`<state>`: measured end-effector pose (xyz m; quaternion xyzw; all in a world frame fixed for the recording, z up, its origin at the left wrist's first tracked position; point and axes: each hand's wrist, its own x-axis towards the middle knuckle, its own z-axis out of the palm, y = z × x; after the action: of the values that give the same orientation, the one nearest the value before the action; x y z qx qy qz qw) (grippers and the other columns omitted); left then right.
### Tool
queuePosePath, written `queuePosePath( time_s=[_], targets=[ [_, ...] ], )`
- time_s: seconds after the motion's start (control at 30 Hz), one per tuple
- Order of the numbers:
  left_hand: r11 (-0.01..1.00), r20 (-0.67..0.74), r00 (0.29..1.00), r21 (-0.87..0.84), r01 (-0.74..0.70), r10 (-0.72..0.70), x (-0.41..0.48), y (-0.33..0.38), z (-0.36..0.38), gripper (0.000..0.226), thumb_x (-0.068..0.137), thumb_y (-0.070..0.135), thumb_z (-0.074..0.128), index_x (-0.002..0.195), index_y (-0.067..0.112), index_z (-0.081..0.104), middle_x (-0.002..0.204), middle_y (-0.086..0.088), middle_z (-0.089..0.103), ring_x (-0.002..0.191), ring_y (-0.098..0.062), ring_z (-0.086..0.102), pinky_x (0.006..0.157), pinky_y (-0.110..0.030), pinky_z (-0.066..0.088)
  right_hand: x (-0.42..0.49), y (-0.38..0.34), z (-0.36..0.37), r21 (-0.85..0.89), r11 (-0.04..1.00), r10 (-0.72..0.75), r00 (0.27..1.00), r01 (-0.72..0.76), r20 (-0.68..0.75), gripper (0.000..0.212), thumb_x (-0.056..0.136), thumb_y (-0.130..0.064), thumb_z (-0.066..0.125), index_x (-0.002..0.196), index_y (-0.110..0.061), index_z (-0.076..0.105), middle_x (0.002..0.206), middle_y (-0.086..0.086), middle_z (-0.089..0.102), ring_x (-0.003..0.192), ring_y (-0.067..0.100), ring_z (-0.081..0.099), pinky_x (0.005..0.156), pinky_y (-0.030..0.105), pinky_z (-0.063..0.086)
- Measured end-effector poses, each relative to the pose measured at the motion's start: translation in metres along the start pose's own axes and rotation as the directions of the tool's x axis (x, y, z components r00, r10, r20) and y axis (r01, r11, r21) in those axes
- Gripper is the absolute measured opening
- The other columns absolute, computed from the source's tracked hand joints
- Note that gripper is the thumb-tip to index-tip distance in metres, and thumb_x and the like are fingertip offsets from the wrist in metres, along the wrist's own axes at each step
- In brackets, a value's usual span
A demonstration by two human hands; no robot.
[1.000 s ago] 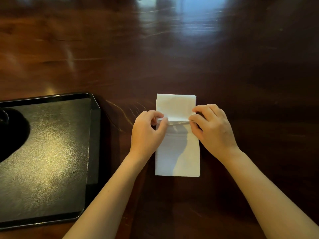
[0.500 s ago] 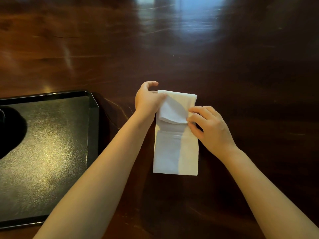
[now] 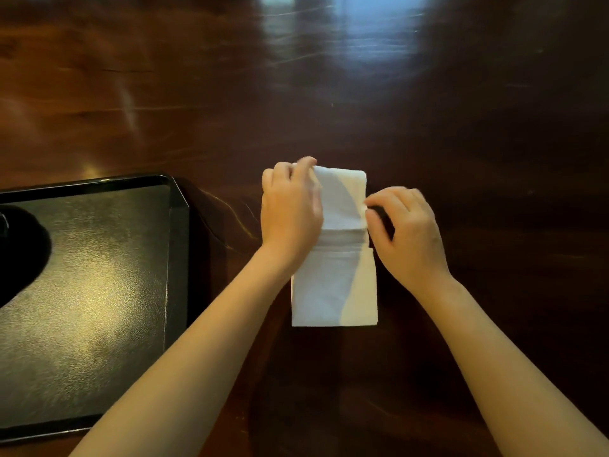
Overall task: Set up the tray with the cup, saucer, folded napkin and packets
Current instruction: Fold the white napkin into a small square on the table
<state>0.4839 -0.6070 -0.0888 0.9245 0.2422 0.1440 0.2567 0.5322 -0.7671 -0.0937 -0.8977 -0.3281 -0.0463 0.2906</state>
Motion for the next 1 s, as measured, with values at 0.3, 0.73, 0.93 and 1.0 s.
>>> queuePosePath(
  time_s=[0.3, 0.73, 0.93, 1.0],
  targets=[
    [0.968, 0.009, 0.996, 0.236, -0.086, 0.087, -0.013, -0.018, 0.025, 0.038, 0.091, 0.020, 0.050, 0.129, 0.021, 0.052, 0.119, -0.010, 0.053, 0.105, -0.028, 0.049, 0.081, -0.035, 0.040, 0.030, -0.013, 0.044, -0.260, 0.965, 0.073, 0.918, 0.034, 0.391, 0.052, 0.101, -0.033, 0.019, 0.149, -0.017, 0.007, 0.159, 0.001, 0.004, 0.146, 0.017, -0.004, 0.117, 0.037, -0.005],
    [0.970, 0.062, 0.991, 0.206, -0.125, 0.115, 0.001, -0.035, 0.017, 0.042, 0.093, 0.018, 0.046, 0.135, 0.024, 0.048, 0.127, -0.005, 0.051, 0.114, -0.028, 0.044, 0.087, -0.036, 0.032, 0.031, -0.001, 0.035, -0.283, 0.959, 0.119, 0.879, 0.019, 0.462, 0.062, 0.098, -0.045, 0.019, 0.149, -0.019, -0.004, 0.159, -0.001, -0.010, 0.144, 0.014, -0.017, 0.114, 0.039, -0.015],
    [0.920, 0.171, 0.980, 0.357, -0.162, 0.106, 0.004, -0.042, 0.016, 0.044, 0.098, 0.029, 0.035, 0.142, 0.035, 0.032, 0.158, 0.003, 0.018, 0.144, -0.027, 0.013, 0.114, -0.053, 0.002, 0.030, 0.002, 0.038, -0.271, 0.962, 0.100, 0.883, 0.031, 0.459, 0.062, 0.098, -0.047, 0.017, 0.148, -0.021, -0.007, 0.158, -0.002, -0.012, 0.143, 0.013, -0.018, 0.114, 0.039, -0.014],
    [0.921, 0.216, 0.973, 0.354, -0.161, 0.087, 0.005, -0.042, 0.014, 0.045, 0.100, 0.030, 0.031, 0.144, 0.036, 0.027, 0.159, 0.004, 0.013, 0.146, -0.026, 0.006, 0.113, -0.055, -0.006, 0.030, 0.003, 0.037, -0.281, 0.959, 0.096, 0.878, 0.045, 0.469, 0.062, 0.097, -0.048, 0.016, 0.148, -0.022, -0.010, 0.158, -0.003, -0.014, 0.143, 0.013, -0.019, 0.114, 0.039, -0.014]
  ],
)
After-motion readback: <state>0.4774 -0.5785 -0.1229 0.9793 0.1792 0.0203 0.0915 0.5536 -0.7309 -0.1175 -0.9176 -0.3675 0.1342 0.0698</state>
